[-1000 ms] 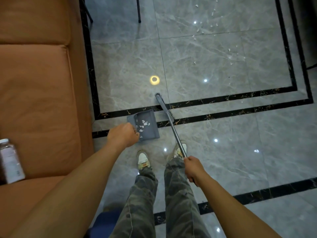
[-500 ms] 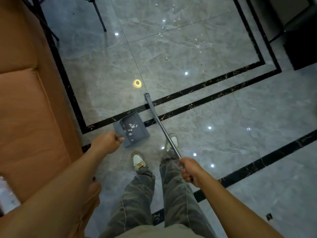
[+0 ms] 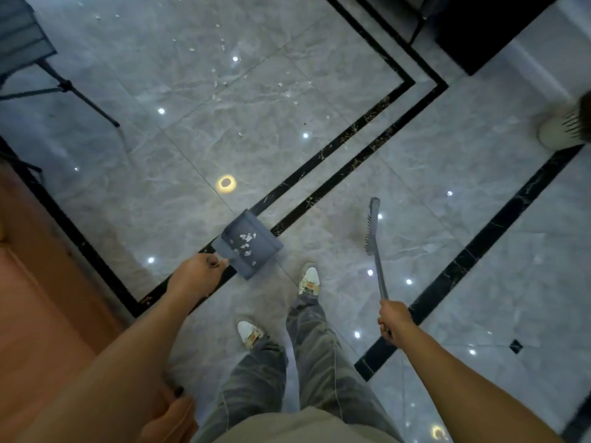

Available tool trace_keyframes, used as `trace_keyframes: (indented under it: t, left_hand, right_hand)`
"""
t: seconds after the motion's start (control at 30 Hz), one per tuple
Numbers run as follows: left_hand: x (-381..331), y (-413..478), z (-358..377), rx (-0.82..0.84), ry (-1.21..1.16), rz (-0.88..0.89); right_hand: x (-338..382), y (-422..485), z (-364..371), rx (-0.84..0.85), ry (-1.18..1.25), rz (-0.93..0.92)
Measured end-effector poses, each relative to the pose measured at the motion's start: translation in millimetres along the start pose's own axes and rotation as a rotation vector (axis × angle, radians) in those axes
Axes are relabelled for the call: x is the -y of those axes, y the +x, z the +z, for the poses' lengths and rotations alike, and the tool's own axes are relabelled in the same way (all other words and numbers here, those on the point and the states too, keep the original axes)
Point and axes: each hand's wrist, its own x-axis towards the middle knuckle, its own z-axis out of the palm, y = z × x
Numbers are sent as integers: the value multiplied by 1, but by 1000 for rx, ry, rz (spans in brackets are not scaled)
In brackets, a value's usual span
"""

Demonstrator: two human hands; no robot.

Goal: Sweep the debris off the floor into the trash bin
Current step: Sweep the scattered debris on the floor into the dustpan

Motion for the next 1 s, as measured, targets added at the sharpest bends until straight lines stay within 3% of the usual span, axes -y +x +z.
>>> trace_keyframes:
  t: [0.23, 0.37, 0.5, 0.7, 0.87, 1.0]
  left_hand:
    - [-86, 15, -5, -91, 54, 13]
    - [-115, 20, -14, -140, 84, 14]
    - [-138, 26, -25, -202, 55, 20]
    - [-176, 39, -41, -235, 96, 69]
    - [-222, 62, -58, -257, 100, 113]
    - [-270, 81, -65, -252, 120, 174]
  right_hand:
    - [19, 42, -47, -53, -35, 153]
    - [53, 51, -41, 105, 69, 265]
    - [102, 58, -17, 275, 124, 222]
    - [161, 67, -31, 372, 200, 148]
    - [164, 71, -74, 309, 365, 57]
    - [154, 86, -112, 148, 331, 72]
